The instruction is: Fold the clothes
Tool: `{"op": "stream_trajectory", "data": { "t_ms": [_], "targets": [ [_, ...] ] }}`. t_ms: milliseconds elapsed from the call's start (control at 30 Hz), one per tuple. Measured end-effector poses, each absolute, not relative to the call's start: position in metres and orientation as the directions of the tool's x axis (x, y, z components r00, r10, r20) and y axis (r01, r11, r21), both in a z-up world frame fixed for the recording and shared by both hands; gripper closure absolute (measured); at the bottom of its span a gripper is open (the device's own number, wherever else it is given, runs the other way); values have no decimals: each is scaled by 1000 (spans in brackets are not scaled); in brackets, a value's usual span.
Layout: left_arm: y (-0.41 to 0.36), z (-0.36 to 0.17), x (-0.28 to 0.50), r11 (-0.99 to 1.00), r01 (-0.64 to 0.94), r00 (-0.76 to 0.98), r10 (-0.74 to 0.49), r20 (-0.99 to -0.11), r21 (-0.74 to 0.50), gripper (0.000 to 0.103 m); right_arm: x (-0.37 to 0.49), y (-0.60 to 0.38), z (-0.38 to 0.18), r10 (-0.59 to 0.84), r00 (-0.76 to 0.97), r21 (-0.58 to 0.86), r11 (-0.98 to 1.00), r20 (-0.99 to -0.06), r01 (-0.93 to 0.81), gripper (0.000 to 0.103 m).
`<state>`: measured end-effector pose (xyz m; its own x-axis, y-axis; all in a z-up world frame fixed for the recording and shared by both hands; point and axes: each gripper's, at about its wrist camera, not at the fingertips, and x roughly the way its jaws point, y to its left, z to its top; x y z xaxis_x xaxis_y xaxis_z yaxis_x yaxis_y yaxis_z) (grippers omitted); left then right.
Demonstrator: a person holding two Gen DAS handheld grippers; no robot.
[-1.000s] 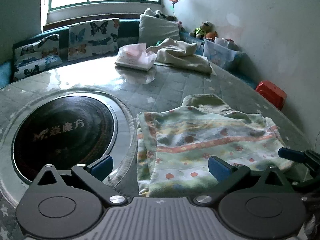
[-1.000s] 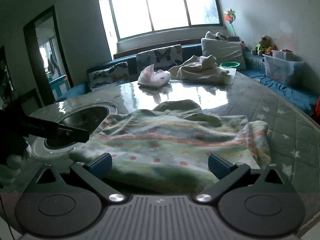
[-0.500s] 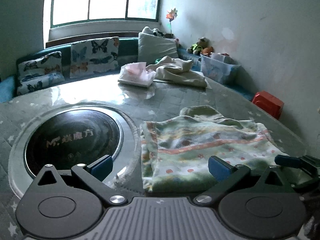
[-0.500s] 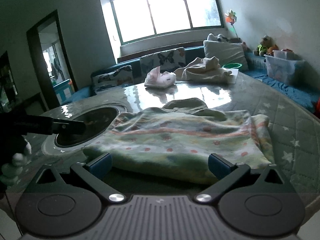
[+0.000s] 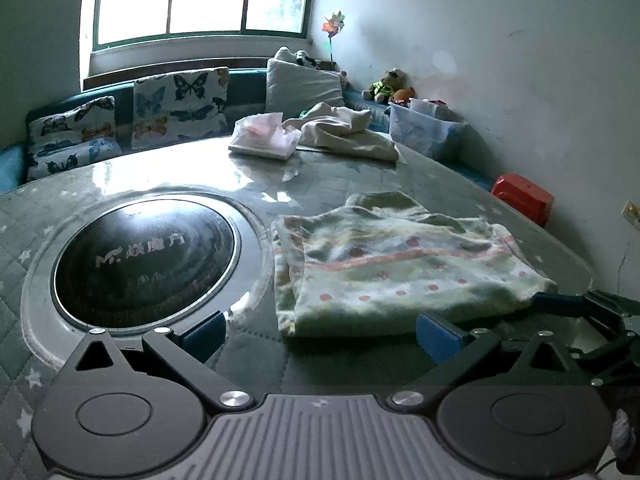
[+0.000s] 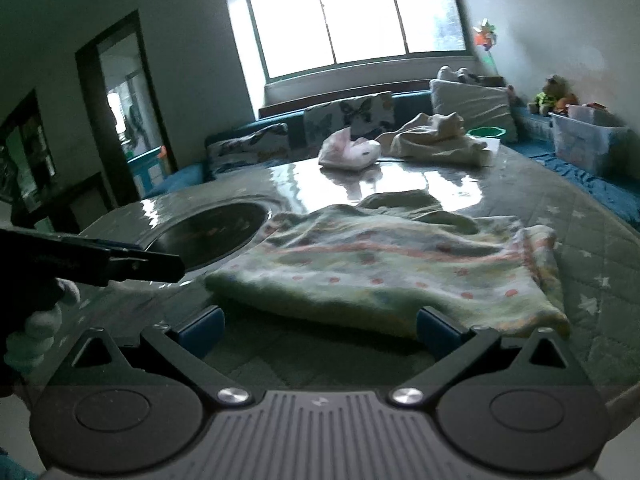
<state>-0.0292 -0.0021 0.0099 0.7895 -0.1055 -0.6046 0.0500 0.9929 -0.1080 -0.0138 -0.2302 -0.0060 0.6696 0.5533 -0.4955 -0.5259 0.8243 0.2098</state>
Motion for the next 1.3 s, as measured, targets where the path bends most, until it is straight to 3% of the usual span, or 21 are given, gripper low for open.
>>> {"op": "stream_trajectory", "data": {
  "t_ms": [733,1300],
  "targets": [
    [-16,-4,-38,993,43,747,-107,-656,-114,0,-15,-214,-6,477,702,112,859,-529,-499,0],
    [-26,-14,-40,993,42,712,-105,-695,-108,0,-11,-209,-11,341,724,35,915,-600,-402,0]
  ]
}}
